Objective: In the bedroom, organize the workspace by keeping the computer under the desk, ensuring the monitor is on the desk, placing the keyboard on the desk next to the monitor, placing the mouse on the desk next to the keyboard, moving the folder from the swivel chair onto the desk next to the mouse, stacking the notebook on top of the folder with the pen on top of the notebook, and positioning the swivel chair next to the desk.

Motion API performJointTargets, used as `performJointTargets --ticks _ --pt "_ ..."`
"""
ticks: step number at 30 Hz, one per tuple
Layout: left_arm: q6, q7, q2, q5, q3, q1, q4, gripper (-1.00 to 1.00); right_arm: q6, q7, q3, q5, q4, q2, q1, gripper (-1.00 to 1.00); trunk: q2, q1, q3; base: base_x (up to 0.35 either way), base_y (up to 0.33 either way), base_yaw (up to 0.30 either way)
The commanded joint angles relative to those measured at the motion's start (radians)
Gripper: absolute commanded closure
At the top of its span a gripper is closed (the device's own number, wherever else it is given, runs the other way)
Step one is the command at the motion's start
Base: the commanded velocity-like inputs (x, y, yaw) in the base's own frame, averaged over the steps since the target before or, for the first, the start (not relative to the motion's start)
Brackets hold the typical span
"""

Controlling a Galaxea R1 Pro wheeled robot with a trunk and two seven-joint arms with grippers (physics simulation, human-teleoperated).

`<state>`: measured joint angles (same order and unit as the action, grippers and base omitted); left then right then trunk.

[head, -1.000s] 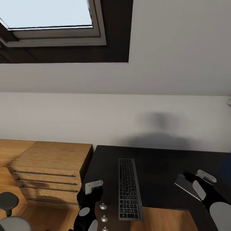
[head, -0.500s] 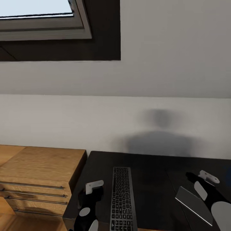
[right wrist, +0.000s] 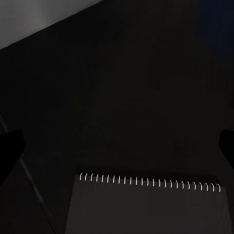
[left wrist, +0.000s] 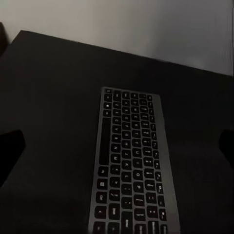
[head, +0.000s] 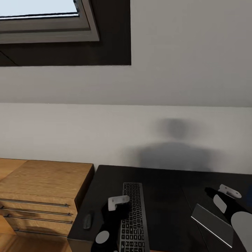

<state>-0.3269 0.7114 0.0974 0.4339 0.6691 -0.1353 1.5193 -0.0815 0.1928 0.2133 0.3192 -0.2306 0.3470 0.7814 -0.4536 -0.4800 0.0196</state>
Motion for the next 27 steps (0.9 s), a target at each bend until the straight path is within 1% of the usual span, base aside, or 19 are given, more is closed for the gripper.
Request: performJointTargets --ticks 1,3,6,7,10,12,15,18,19,22,23,25,26,27 --pt "-0.004 0.009 -0.001 0.029 0.003 -0.001 0.006 -1.00 -0.006 0.001 -0.003 0.010 -0.002 0.001 0.002 -1.00 -0.009 -0.005 0.005 0.000 0.000 0.000" --pt "-0.005 0.010 -0.001 0.045 0.004 -0.001 0.009 -1.00 -0.005 -0.002 -0.003 0.011 -0.002 0.002 0.003 -1.00 -0.023 -0.012 0.012 0.000 0.000 0.000" --pt "-0.006 0.011 -0.002 0.060 0.005 -0.001 0.012 -1.00 -0.004 -0.011 -0.002 0.013 -0.009 0.002 0.004 -1.00 -0.044 -0.024 0.021 0.000 0.000 0.000" --pt "-0.008 0.012 -0.002 0.073 0.003 -0.001 0.014 -1.00 -0.010 -0.027 0.001 0.017 -0.042 0.001 0.004 -1.00 -0.051 -0.028 0.024 0.000 0.000 0.000" --pt "-0.014 0.012 -0.002 0.076 -0.009 -0.001 0.014 -1.00 -0.013 -0.031 0.002 0.020 -0.062 0.000 0.004 -1.00 -0.072 -0.039 0.034 0.000 0.000 0.000" --pt "-0.062 0.011 -0.002 0.078 -0.040 -0.001 0.015 -1.00 -0.022 -0.032 0.003 0.022 -0.073 -0.001 0.004 -1.00 -0.086 -0.047 0.040 0.000 0.000 0.000" --pt "-0.104 0.011 -0.002 0.080 -0.065 -0.001 0.027 -1.00 -0.037 -0.033 0.003 0.022 -0.076 -0.002 0.004 -1.00 -0.107 -0.058 0.049 0.000 0.000 0.000" --pt "-0.144 0.011 -0.002 0.094 -0.091 -0.001 0.050 -1.00 -0.055 -0.033 0.003 0.022 -0.079 -0.003 0.004 -1.00 -0.128 -0.070 0.059 0.000 0.000 0.000" --pt "-0.166 0.011 -0.002 0.112 -0.103 -0.001 0.062 -1.00 -0.064 -0.034 0.003 0.023 -0.079 -0.003 0.004 -1.00 -0.135 -0.074 0.062 0.000 0.000 0.000" --pt "-0.188 0.011 -0.002 0.150 -0.117 -0.001 0.073 -1.00 -0.072 -0.034 0.005 0.023 -0.080 -0.003 0.004 -1.00 -0.156 -0.085 0.071 0.000 0.000 0.000" --pt "-0.196 0.011 -0.002 0.176 -0.123 -0.001 0.077 -1.00 -0.075 -0.034 0.006 0.023 -0.080 -0.003 0.004 -1.00 -0.163 -0.089 0.074 0.000 0.000 0.000" --pt "-0.202 0.011 -0.003 0.196 -0.126 -0.001 0.079 -1.00 -0.077 -0.034 0.007 0.023 -0.080 -0.003 0.005 -1.00 -0.177 -0.097 0.081 0.000 0.000 0.000" --pt "-0.208 0.011 -0.003 0.216 -0.130 -0.001 0.082 -1.00 -0.080 -0.034 0.009 0.023 -0.081 -0.003 0.004 -1.00 -0.184 -0.100 0.084 0.000 0.000 0.000" --pt "-0.208 0.011 -0.003 0.219 -0.130 -0.001 0.083 -1.00 -0.080 -0.034 0.009 0.023 -0.081 -0.003 0.004 -1.00 -0.191 -0.104 0.087 0.000 0.000 0.000"
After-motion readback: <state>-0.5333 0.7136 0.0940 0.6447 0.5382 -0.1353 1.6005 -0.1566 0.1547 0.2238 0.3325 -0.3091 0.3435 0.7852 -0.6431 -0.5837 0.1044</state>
